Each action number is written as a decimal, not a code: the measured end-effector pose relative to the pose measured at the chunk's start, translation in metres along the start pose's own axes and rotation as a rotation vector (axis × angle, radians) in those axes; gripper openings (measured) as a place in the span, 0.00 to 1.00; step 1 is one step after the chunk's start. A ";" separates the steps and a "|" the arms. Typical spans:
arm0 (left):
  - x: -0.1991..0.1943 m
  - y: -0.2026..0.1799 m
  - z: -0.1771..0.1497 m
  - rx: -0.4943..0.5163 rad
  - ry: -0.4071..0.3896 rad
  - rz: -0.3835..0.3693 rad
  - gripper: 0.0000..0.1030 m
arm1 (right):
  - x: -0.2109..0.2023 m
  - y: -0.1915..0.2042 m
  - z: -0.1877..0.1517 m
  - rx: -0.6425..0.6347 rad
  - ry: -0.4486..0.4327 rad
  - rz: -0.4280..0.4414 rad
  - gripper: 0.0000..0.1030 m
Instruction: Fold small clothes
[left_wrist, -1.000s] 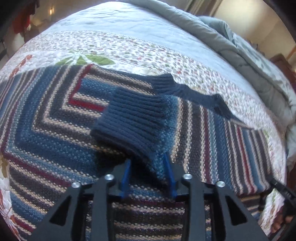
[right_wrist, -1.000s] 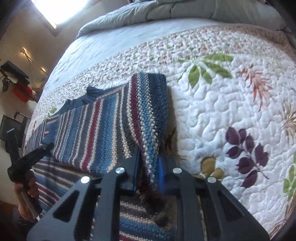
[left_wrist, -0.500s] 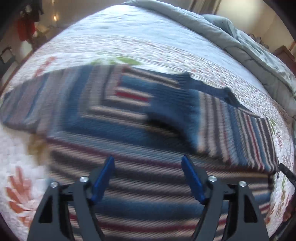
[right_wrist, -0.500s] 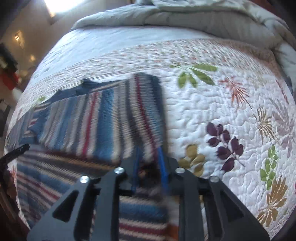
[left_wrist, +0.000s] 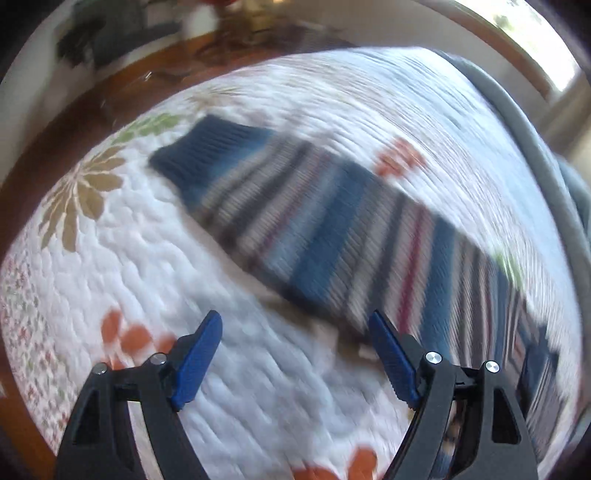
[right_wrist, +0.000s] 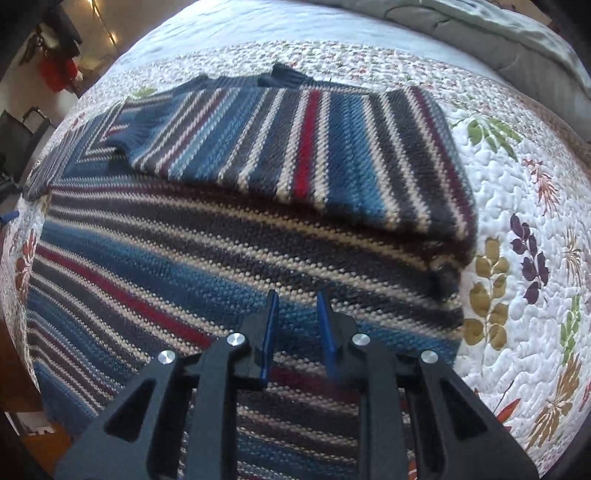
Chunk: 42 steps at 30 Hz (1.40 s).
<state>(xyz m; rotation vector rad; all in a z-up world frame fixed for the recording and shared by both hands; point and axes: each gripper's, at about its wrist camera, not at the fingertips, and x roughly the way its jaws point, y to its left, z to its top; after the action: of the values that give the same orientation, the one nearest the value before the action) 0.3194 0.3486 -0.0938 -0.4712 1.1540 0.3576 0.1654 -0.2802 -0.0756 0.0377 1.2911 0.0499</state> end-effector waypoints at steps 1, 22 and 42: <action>0.005 0.010 0.009 -0.048 0.000 -0.022 0.80 | 0.002 0.001 -0.001 -0.007 0.001 -0.011 0.22; 0.005 -0.020 0.021 -0.121 -0.147 -0.171 0.13 | 0.006 0.001 -0.009 -0.025 -0.033 -0.006 0.27; -0.079 -0.296 -0.186 0.574 -0.175 -0.494 0.13 | -0.011 -0.029 -0.032 0.046 -0.078 0.058 0.27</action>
<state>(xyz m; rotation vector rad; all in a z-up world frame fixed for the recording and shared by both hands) 0.2935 -0.0027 -0.0307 -0.1983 0.8801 -0.3527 0.1320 -0.3100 -0.0751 0.1150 1.2128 0.0678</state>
